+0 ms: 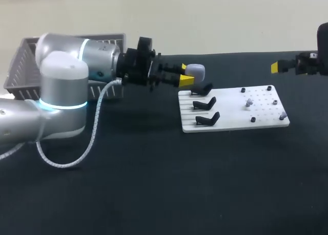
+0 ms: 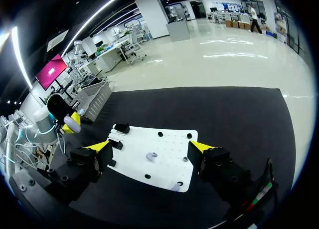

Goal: Pick up each earbud case from the left stands, insert the matching earbuds, close the lid, and place the case in the box.

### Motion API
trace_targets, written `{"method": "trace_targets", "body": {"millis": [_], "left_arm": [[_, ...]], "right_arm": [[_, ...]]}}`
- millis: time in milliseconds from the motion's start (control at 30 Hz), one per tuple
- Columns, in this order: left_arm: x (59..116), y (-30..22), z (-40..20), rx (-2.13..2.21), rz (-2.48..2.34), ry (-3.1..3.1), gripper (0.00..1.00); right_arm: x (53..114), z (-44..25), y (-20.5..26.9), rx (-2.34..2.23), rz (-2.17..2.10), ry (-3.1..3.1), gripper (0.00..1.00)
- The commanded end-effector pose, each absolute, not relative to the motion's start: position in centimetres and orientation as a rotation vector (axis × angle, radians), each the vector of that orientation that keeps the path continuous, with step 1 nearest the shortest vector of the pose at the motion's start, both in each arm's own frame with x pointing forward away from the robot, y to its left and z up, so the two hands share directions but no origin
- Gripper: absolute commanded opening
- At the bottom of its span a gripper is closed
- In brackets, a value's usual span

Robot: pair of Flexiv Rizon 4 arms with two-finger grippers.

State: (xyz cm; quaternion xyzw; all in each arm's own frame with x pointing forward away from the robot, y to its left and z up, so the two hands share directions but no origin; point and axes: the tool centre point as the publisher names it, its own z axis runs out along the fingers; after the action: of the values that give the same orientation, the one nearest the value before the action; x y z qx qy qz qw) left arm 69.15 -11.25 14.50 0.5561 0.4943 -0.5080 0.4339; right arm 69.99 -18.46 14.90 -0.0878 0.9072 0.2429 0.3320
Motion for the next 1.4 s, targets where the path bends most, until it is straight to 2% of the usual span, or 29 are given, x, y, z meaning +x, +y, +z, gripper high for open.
{"method": "trace_targets", "body": {"millis": [33, 967, 1400], "left_arm": [[67.7, -11.1, 14.9, 1.352, -1.216, 1.213, 0.0], [67.0, -11.6, 15.8, 1.39, -1.209, 1.152, 0.0], [67.0, -11.6, 15.8, 1.39, -1.209, 1.152, 0.0]], "right_arm": [[69.9, 14.9, -18.5, -0.229, 0.632, 2.371, 1.0], [69.9, 14.9, -18.5, -0.229, 0.632, 2.371, 1.0], [64.1, 20.3, -11.8, -0.462, 0.567, 2.304, 1.0]]}}
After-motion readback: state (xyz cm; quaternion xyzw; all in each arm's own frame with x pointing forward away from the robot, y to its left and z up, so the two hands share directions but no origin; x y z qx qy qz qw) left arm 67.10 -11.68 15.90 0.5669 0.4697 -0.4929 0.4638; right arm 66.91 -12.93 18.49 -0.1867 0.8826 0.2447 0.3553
